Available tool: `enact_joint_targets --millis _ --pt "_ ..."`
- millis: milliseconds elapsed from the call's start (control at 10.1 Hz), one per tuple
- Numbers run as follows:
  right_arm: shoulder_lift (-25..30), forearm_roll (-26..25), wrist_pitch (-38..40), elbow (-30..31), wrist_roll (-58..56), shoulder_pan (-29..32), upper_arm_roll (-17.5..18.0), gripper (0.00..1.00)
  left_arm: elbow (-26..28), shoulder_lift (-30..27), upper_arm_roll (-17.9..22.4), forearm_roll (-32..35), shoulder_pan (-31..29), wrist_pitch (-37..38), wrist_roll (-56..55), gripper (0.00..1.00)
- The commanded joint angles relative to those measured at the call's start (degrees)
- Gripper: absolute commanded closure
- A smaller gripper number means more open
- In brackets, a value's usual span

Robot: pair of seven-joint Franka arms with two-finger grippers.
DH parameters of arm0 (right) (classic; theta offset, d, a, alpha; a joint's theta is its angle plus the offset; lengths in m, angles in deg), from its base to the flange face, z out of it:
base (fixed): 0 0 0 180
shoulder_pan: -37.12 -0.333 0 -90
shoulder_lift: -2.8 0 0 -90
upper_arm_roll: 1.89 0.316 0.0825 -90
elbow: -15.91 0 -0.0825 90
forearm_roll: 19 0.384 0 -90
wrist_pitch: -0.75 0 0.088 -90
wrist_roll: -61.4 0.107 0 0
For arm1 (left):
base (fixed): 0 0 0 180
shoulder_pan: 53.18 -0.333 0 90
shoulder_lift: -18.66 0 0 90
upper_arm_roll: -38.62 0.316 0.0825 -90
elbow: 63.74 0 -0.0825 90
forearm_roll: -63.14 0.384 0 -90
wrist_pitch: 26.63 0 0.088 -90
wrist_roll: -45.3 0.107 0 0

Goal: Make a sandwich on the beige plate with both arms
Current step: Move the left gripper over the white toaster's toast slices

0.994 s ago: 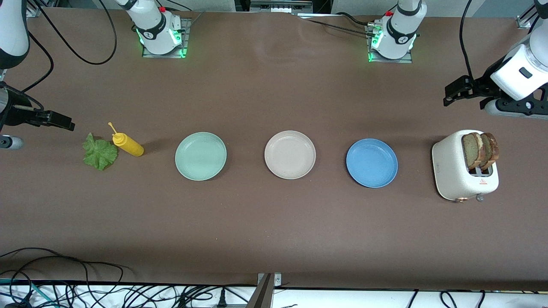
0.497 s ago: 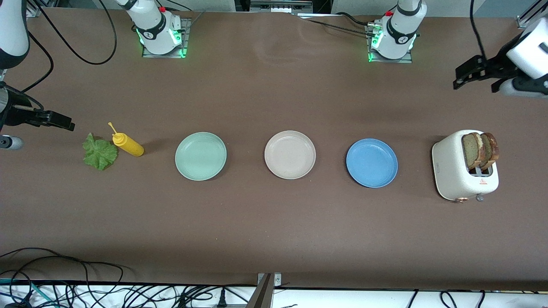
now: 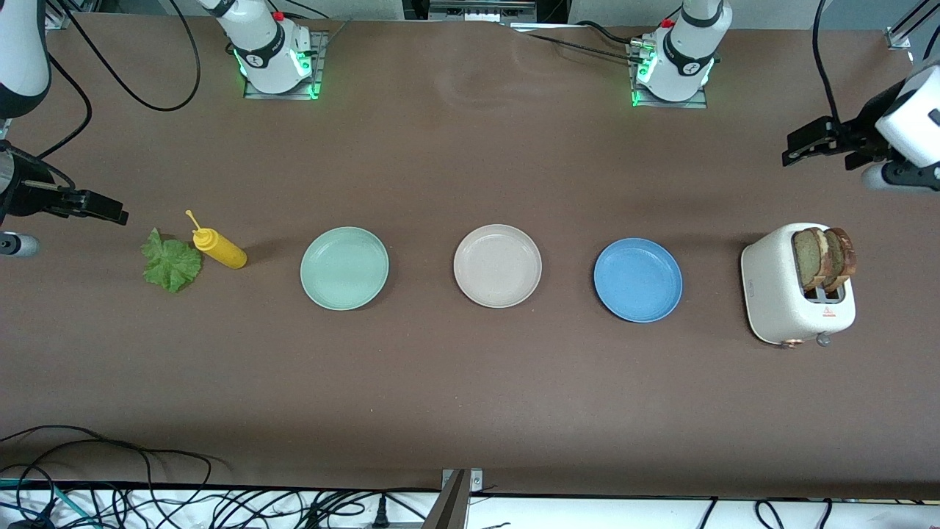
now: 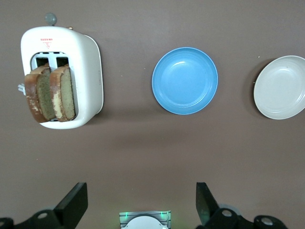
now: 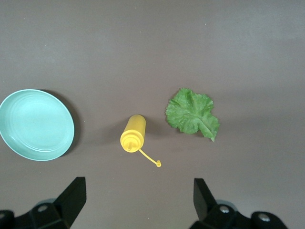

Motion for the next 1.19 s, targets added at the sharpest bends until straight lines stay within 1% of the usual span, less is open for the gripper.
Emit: enact_joint_targets --millis 0,497,596,695,795,894,994,1093 --pt "1.15 1.15 -0.35 0.81 -0.68 0.33 0.21 0.00 -1.73 0.40 -0.15 -3.31 -0.67 1.26 5.20 0.00" --pt "1.15 1.15 -0.27 0.90 -0.68 0.42 0.21 0.00 -1.82 0.84 0.12 -2.35 -0.85 0.73 5.93 0.00" --pt "1.15 1.15 -0.27 0.81 -0.68 0.42 0.21 0.00 -1.82 1.28 0.12 -1.05 -0.94 0.65 5.93 0.00" --pt "1.15 1.15 -0.27 0.90 -0.68 0.42 0.21 0.00 -1.82 1.46 0.12 3.75 -0.85 0.65 6.10 0.00" --pt "1.15 1.15 -0.27 0.90 -0.68 0.33 0.21 0.00 -1.82 2.76 0.12 5.89 -0.85 -0.05 6.11 0.00" --pt "1.15 1.15 -0.27 0.90 -0.68 0.42 0.21 0.00 -0.95 4.08 0.21 6.43 -1.37 -3.02 6.28 0.00" --pt "1.15 1.15 -0.27 0.90 -0.68 0.33 0.21 0.00 -0.76 6.36 0.21 6.17 -3.47 -4.52 8.72 0.00" --pt "1.15 1.15 -0.27 0.90 -0.60 0.33 0.21 0.00 -0.67 8.82 0.21 6.09 -4.18 -7.41 11.79 0.00"
